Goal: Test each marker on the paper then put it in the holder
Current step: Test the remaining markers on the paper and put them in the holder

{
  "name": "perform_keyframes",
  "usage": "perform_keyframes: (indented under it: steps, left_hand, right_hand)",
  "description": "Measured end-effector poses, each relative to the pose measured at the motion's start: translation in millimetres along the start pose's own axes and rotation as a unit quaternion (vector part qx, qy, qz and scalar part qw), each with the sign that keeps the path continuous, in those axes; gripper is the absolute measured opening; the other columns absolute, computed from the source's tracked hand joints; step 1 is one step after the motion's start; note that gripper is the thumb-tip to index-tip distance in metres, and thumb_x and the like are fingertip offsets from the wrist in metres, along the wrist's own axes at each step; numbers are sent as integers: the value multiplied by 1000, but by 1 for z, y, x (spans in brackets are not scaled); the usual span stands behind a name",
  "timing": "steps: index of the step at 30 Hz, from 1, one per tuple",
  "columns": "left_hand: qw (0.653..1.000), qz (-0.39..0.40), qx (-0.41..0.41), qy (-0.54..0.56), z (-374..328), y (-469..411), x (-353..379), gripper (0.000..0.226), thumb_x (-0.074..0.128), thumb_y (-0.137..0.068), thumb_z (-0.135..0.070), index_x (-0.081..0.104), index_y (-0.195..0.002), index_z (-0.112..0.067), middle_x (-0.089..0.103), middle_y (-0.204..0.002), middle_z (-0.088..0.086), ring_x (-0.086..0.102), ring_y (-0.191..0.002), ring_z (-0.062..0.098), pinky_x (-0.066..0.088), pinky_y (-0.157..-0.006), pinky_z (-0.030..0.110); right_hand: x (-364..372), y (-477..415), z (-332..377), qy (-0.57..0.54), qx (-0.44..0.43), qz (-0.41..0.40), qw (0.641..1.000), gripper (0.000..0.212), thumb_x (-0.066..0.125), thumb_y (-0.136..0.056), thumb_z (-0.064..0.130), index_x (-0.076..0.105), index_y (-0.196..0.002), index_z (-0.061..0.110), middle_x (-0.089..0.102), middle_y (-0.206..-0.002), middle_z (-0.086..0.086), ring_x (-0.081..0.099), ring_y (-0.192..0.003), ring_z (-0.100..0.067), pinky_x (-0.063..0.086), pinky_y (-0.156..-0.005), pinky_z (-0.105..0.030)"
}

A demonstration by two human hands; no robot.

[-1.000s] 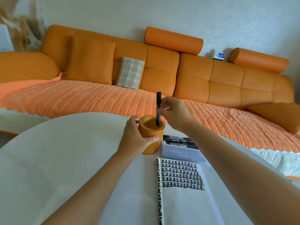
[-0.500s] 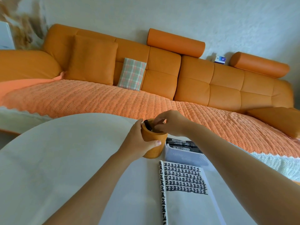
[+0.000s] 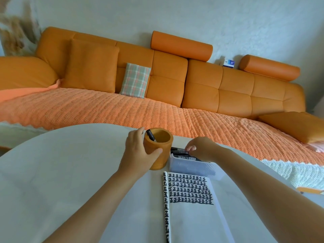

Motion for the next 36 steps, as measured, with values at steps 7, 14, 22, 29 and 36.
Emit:
perform_keyframes:
  steps: [7, 14, 22, 29, 36]
  left_hand:
    - [983, -1, 173, -59, -41, 43, -10, 20, 61, -88, -23, 55, -106, -23, 50, -99, -12, 50, -93, 7, 46, -72, 19]
    - [968, 128, 165, -138, -17, 76, 28, 19, 59, -86, -33, 58, -105, -28, 56, -100, -12, 53, -90, 8, 48, -74, 22]
    - [950, 174, 172, -196, -17, 87, 36, 20, 53, -92, -33, 65, -107, -28, 58, -108, -12, 52, -102, 11, 44, -83, 25]
    - [962, 187, 126, -152, -34, 83, 23, 22, 53, -96, -33, 64, -114, -27, 57, -113, -15, 51, -105, 5, 45, -87, 24]
    - [962, 219, 140, -82, -70, 96, 29, 29, 47, -96, -47, 60, -117, -32, 57, -108, -21, 53, -99, -2, 47, -80, 21]
  right_hand:
    - [5, -7, -2, 9, -2, -10, 1000, 21, 59, -95, 25, 70, -113, 25, 67, -119, 0, 61, -105, -20, 52, -91, -37]
    - [-36, 37, 20, 67, -25, -156, 985, 24, 47, -100, 33, 61, -119, 28, 61, -115, 4, 56, -92, -14, 43, -77, -30]
    - [-15, 125, 49, -180, -137, -141, 964, 31, 45, -99, 11, 66, -104, 32, 57, -92, 4, 55, -79, -5, 40, -70, -23]
    - [28, 147, 38, -189, -134, -140, 963, 47, 56, -89, 6, 64, -125, 35, 57, -92, 22, 58, -78, 1, 43, -73, -13]
    - [15, 161, 48, -83, -174, -284, 939, 21, 70, -83, 37, 74, -102, 32, 68, -75, 10, 61, -63, -15, 48, -62, -33]
Point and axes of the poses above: each hand's wrist, its own y-axis away from the middle knuckle, its own x-axis out of the palm, z = x × y, the point moved 10 cm from there along -y, towards the middle knuckle
